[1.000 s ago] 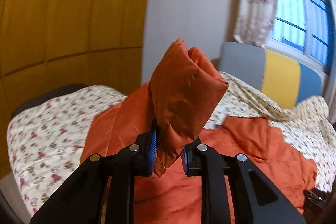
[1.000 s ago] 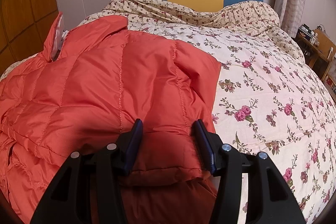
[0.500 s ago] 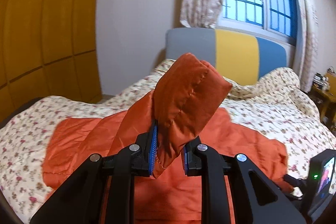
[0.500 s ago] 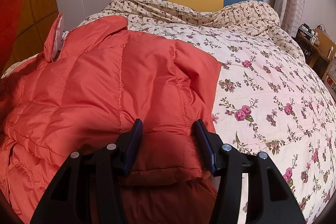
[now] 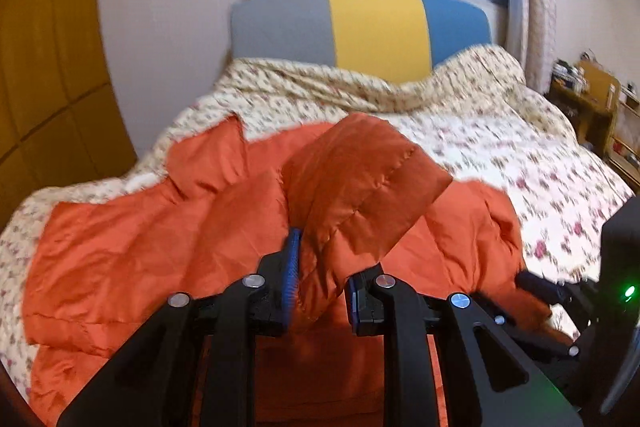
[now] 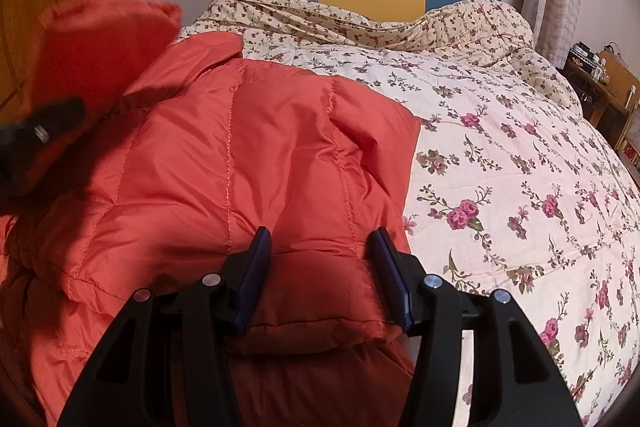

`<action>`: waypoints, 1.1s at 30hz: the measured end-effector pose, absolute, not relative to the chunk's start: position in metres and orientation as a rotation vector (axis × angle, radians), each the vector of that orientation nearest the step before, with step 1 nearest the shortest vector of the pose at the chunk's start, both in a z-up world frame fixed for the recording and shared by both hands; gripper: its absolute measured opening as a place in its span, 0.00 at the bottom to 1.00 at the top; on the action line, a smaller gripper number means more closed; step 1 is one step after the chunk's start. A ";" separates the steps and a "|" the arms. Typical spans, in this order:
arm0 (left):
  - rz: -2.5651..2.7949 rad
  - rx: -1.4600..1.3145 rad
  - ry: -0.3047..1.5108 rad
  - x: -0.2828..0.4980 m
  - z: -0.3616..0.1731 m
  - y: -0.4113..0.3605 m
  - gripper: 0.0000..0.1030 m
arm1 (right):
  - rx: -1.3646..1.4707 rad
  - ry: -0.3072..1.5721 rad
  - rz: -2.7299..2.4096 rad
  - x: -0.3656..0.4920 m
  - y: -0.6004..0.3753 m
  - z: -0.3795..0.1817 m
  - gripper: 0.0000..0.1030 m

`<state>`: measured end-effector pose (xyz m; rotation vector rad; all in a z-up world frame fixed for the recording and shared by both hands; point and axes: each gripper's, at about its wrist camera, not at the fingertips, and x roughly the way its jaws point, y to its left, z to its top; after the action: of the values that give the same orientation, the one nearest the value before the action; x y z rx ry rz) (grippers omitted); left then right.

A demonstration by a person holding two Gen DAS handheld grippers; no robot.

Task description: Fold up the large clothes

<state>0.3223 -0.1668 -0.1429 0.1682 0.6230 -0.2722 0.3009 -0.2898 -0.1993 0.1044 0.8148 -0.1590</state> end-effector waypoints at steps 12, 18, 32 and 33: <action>-0.419 -0.003 0.609 0.295 -0.128 -0.129 0.85 | 0.106 0.815 -0.160 0.301 -0.289 -0.199 0.52; -0.320 -0.020 0.568 0.297 -0.115 -0.071 0.85 | 0.103 0.815 -0.161 0.300 -0.290 -0.199 0.52; 0.022 -0.136 0.701 0.355 -0.171 0.043 0.77 | 0.087 0.820 -0.172 0.300 -0.287 -0.199 0.52; 0.022 -0.135 0.703 0.354 -0.172 0.046 0.77 | 0.086 0.820 -0.172 0.300 -0.287 -0.199 0.52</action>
<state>0.3538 0.0456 -0.1717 -0.1347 0.7029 0.0225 0.3002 -0.2871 -0.1990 0.0865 0.8197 -0.1717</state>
